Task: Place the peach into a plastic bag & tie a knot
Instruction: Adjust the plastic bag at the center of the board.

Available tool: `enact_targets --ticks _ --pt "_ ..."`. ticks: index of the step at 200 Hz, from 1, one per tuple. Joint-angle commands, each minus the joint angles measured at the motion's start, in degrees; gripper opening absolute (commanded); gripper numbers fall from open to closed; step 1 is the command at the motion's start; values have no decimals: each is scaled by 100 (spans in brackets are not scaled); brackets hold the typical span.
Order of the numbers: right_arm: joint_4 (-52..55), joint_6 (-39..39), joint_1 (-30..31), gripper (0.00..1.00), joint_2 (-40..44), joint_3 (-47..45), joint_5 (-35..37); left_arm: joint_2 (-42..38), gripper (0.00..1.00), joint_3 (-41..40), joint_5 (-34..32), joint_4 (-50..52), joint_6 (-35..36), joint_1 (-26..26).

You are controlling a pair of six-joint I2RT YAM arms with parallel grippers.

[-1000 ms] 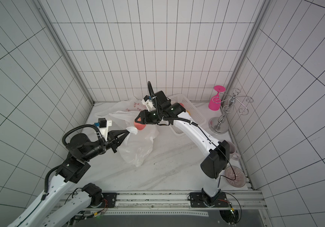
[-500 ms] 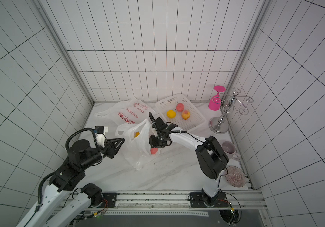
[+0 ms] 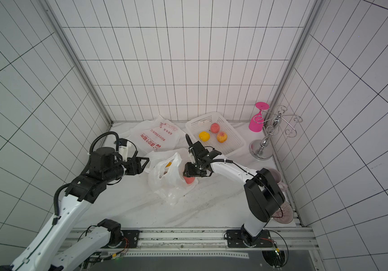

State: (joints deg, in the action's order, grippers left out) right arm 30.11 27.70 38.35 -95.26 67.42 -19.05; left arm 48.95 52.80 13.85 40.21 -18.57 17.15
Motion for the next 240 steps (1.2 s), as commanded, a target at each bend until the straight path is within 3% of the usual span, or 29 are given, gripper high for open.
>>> enact_targets --ticks 1,48,81,93,108,132,166,182,198,240 --pt "30 -195 -85 0 -92 -2 -225 -138 77 -174 -153 -40 514 -33" --pt "38 -298 -184 0 -264 87 -383 429 78 -427 -595 -351 638 -34" --pt "39 -362 -347 0 -285 214 -518 854 69 -694 251 -1337 604 -18" --pt "63 -356 -396 0 -236 312 -620 911 57 -825 432 -1815 493 -15" --pt "262 -287 -407 0 7 541 -751 934 30 -733 660 -2091 421 -14" --pt "654 -46 -452 0 800 976 -492 784 0 -142 807 -1992 320 -18" --pt "1710 -135 -800 0 1563 1898 91 962 0 1045 711 -886 168 -20" --pt "2394 -454 -803 0 1519 2681 409 1308 0 1722 837 -256 81 -18" --pt "2831 -612 -762 0 1358 3477 282 1619 0 2336 847 248 -9 -14" --pt "2801 -204 193 0 831 4861 -167 2134 0 3355 864 895 -309 17"
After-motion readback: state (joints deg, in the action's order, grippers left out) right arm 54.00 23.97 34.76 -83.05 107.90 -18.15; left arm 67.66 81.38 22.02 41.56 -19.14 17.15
